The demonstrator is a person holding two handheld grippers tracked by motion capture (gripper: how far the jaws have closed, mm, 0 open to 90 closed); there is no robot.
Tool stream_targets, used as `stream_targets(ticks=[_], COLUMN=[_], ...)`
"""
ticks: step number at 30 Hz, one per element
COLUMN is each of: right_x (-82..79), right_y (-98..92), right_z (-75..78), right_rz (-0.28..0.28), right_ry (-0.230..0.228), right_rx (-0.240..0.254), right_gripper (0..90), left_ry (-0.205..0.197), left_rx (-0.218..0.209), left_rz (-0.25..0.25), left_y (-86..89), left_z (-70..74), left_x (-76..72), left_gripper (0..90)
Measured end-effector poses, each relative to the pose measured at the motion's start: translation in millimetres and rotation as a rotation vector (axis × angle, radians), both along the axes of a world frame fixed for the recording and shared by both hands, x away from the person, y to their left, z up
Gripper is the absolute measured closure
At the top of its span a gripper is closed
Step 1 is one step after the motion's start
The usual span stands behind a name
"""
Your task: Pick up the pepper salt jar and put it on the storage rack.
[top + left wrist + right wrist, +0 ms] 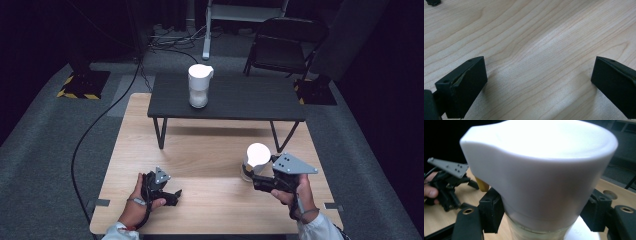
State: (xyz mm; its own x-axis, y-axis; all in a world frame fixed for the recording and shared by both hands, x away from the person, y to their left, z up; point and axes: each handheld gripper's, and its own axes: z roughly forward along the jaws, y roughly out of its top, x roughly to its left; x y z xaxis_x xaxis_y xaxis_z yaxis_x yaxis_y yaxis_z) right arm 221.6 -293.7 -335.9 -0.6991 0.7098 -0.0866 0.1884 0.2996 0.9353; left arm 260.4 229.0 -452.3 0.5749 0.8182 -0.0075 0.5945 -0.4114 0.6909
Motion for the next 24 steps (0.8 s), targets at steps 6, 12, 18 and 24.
stream_targets(ticks=[6, 12, 18, 24], right_x=[7.7, 19.2, 30.8, 38.5], right_y=[2.9, 8.7, 14.4, 18.7], right_z=[17.5, 28.4, 34.1, 40.7], right_rz=[-0.024, -0.034, -0.049, -0.054], right_ry=[-0.026, -0.042, -0.049, -0.066], right_rx=[0.002, -0.007, -0.002, -0.001], right_gripper=[29.7, 29.7, 29.7, 29.7], left_ry=[0.000, 0.000, 0.000, 0.000], left_rx=[0.000, 0.000, 0.000, 0.000], left_rz=[0.000, 0.000, 0.000, -0.001], left_y=[0.0, 0.0, 0.0, 0.1], left_z=[0.0, 0.0, 0.0, 0.0], left_x=[0.0, 0.0, 0.0, 0.1], left_gripper=[0.0, 0.0, 0.0, 0.0])
